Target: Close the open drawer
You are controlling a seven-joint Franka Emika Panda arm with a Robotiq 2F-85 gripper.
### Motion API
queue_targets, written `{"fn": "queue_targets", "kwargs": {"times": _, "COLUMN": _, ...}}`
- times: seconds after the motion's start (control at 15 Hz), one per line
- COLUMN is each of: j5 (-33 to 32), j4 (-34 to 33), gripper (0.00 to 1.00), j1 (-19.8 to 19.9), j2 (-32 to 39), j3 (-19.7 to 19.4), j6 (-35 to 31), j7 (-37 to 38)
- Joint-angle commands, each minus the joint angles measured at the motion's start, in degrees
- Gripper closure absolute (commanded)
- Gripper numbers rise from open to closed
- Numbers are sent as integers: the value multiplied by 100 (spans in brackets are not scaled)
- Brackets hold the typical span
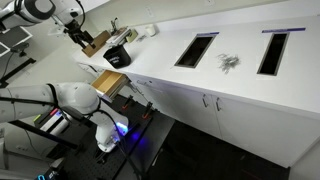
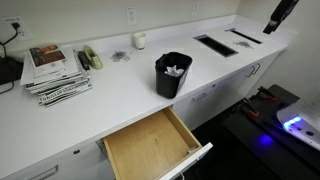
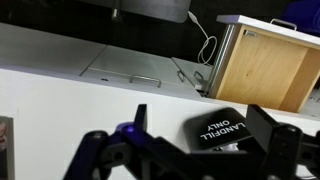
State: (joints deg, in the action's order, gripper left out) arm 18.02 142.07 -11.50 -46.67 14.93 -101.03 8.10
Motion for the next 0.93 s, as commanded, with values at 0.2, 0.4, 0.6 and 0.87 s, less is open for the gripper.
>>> {"fn": "queue_targets", "kwargs": {"times": 0.2, "j5": -210, "j4": -1279, "gripper": 0, "j1": -619, "j2": 1462, "j3": 918, "j6": -358, "j7": -460}}
{"fn": "queue_targets", "kwargs": {"times": 0.4, "j5": -334, "j4": -1605, "gripper": 0, "j1": -935, "j2": 2114, "j3": 1252, "j6": -871, "j7": -720}}
{"fn": "queue_targets", "kwargs": {"times": 0.6, "j5": -411, "j4": -1746, "gripper": 0, "j1": -1304, "j2": 2642, "j3": 1432, "j6": -1415, "j7": -1118}}
{"fn": "queue_targets", "kwargs": {"times": 0.87, "j5": -351, "j4": -1750, "gripper": 0, "j1": -1848, "j2": 3166, "j3": 1575, "j6": -1954, "j7": -1800}}
